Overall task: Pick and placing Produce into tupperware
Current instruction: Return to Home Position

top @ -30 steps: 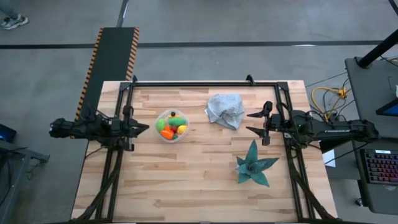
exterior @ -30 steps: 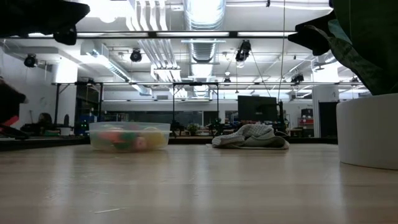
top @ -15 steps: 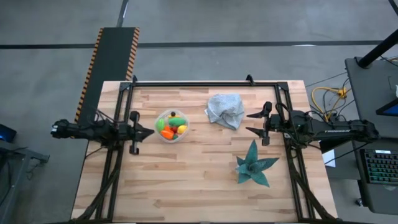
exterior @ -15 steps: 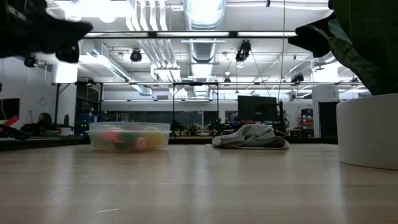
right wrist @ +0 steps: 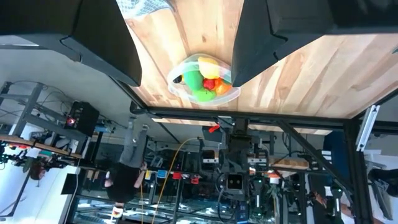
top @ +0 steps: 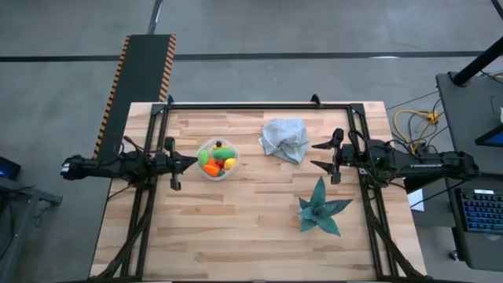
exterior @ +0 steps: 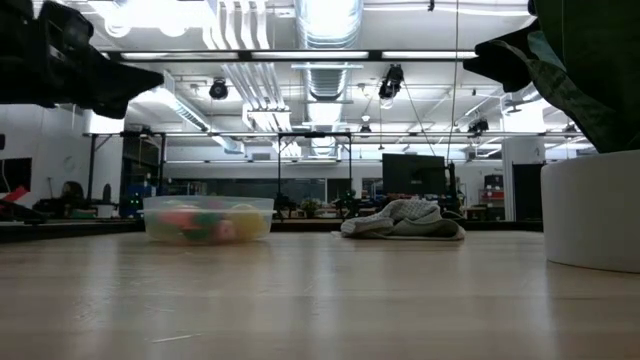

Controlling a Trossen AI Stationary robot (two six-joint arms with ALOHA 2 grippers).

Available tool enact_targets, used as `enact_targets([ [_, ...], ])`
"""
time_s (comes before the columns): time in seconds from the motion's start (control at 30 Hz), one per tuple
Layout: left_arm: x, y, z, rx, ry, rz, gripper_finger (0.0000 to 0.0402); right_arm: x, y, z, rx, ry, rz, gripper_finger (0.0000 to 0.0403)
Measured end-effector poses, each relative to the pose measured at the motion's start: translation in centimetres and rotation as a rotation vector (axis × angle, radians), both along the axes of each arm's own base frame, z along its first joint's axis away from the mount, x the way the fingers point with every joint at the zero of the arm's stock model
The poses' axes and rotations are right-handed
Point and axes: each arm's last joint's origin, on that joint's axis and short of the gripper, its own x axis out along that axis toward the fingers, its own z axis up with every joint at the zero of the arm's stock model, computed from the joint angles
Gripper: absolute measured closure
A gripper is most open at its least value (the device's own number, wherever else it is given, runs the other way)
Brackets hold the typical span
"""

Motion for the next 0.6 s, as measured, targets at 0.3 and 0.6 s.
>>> enact_targets([
  [0.3, 0.21, 0.46, -0.49, -0.061, 0.040, -0.025, 0.0401, 0.00, 0.00, 0.01, 0.000, -0.001, 0.000, 0.0161],
  [0.6, 0.16, 0.37, -0.34, -0.062, 0.025, -0.059, 0.0401, 0.00, 0.00, 0.02, 0.017, -0.004, 0.000, 0.0161],
])
